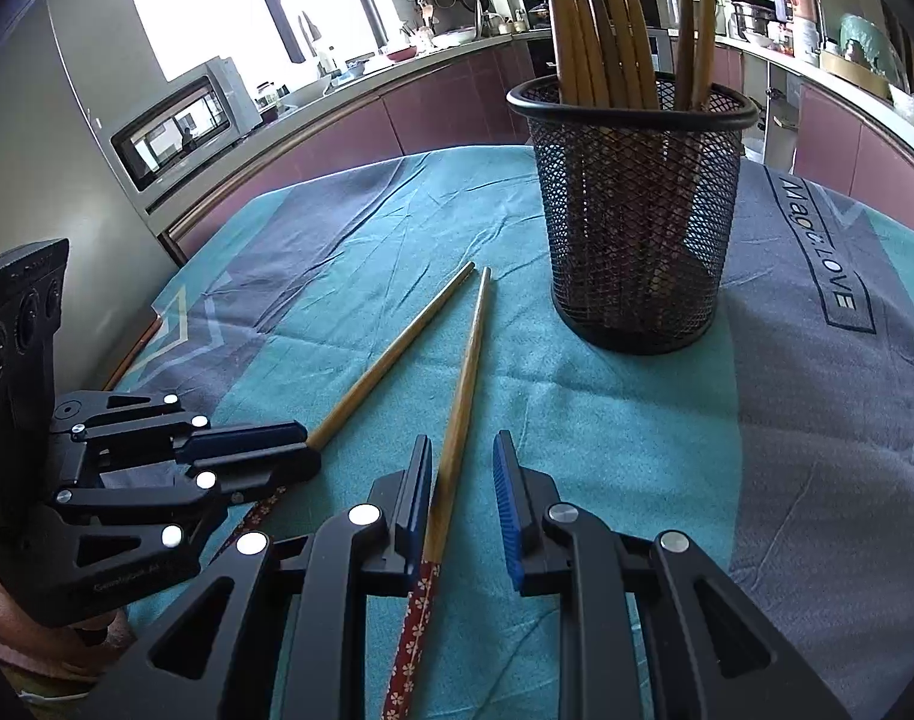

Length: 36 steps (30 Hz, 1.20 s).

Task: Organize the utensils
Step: 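Grasp a red-patterned chopstick with the left gripper while the right gripper grasps another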

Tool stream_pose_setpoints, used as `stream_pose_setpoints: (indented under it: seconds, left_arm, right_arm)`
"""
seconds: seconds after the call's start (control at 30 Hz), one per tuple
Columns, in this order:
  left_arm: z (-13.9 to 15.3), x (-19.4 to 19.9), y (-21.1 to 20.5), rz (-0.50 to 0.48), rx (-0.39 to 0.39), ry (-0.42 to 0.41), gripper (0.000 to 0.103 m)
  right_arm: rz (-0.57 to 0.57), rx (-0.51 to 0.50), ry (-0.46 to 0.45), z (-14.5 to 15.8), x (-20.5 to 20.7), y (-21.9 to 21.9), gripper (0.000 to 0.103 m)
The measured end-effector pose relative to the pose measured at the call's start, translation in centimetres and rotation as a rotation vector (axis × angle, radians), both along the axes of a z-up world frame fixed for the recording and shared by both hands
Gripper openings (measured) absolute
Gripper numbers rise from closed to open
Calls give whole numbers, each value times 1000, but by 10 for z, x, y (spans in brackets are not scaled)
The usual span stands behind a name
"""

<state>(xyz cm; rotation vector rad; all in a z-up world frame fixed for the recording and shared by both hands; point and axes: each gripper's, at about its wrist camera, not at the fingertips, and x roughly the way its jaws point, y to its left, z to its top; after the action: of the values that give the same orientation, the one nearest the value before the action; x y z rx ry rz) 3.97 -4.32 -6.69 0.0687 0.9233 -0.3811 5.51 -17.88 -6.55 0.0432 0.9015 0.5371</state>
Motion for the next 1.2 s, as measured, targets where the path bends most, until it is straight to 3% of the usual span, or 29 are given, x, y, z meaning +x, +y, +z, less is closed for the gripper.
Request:
stream_pose_setpoints:
  seconds: [0.03, 0.33, 0.53, 0.63, 0.77, 1.2]
  left_arm:
    - [1, 1, -1, 6, 11, -13, 36]
    - [-3, 25, -8, 7, 48, -24, 33]
    - [-3, 34, -11, 13, 60, -27, 22]
    - [-4, 35, -12, 15, 54, -30, 13]
    - [-4, 37, -14, 32, 39, -25, 9]
    - [7, 31, -2, 62, -31, -32, 8]
  right_arm:
    - [2, -2, -1, 0, 1, 2, 20]
    - [3, -58, -16, 0, 9, 17, 20]
    - [1, -92, -29, -1, 14, 24, 18]
    - [-9, -105, -34, -1, 14, 25, 12]
    - [-22, -79, -22, -2, 17, 19, 6]
    - [-25, 55, -31, 14, 10, -8, 5]
